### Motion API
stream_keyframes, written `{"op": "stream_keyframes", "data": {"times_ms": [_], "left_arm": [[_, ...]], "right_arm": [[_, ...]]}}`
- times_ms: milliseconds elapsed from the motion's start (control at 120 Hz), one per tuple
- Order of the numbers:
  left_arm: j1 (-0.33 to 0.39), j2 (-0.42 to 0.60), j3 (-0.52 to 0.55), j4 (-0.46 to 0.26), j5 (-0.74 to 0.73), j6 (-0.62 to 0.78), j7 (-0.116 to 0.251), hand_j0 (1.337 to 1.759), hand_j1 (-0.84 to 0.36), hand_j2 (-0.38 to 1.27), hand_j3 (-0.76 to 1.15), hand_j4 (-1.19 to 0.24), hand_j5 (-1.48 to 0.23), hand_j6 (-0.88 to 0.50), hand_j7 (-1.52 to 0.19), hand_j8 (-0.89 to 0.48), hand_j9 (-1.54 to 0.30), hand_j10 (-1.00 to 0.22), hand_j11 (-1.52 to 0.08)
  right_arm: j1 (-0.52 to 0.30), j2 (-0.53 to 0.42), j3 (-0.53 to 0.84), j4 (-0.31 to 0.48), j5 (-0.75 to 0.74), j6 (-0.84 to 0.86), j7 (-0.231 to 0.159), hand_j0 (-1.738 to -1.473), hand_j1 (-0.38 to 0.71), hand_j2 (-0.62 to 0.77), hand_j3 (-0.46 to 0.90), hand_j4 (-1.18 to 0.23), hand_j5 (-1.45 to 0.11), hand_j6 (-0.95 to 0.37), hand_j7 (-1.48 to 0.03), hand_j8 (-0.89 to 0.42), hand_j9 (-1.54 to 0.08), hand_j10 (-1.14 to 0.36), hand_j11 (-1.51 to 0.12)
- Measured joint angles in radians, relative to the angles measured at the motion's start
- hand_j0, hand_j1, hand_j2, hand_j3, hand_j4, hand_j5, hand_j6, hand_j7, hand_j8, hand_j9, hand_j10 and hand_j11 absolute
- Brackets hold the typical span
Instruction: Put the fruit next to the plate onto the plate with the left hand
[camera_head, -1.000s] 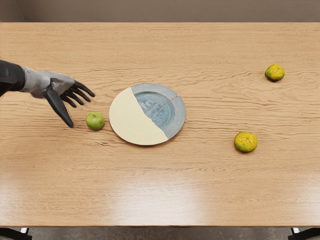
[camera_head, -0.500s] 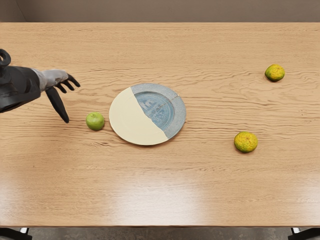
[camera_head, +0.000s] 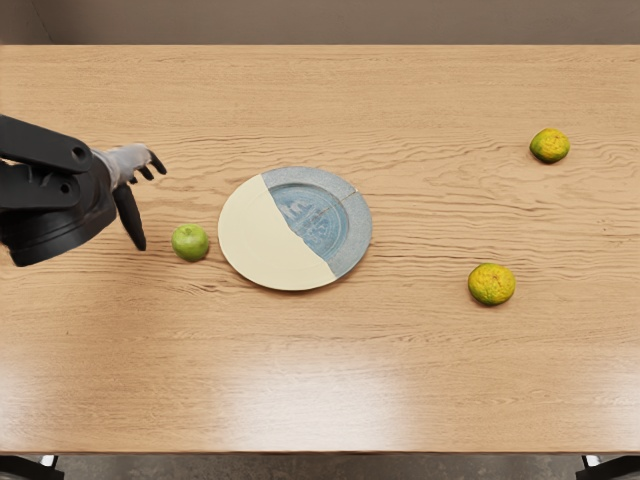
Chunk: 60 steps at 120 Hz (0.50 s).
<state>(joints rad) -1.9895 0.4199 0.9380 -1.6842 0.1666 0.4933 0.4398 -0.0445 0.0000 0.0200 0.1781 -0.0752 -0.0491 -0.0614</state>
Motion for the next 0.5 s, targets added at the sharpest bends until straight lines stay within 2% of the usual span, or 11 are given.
{"op": "stream_keyframes", "data": {"times_ms": [217,500], "left_arm": [[0.016,-0.113,0.027,0.003,0.000,0.065,0.013,1.658,0.05,0.05,0.00,-0.25,-0.32,-0.25,-0.32,-0.25,-0.32,-0.25,-0.32],[0.065,-0.223,0.025,0.058,-0.034,0.112,0.062,1.658,0.05,0.05,0.00,-0.25,-0.32,-0.25,-0.32,-0.25,-0.32,-0.25,-0.32]], "right_arm": [[0.000,0.000,0.000,0.000,0.000,0.000,0.000,-1.658,-0.32,-0.01,0.00,-0.03,-0.03,-0.03,-0.03,-0.03,-0.03,-0.03,-0.03],[0.000,0.000,0.000,0.000,0.000,0.000,0.000,-1.658,-0.32,-0.01,0.00,-0.03,-0.03,-0.03,-0.03,-0.03,-0.03,-0.03,-0.03]]}}
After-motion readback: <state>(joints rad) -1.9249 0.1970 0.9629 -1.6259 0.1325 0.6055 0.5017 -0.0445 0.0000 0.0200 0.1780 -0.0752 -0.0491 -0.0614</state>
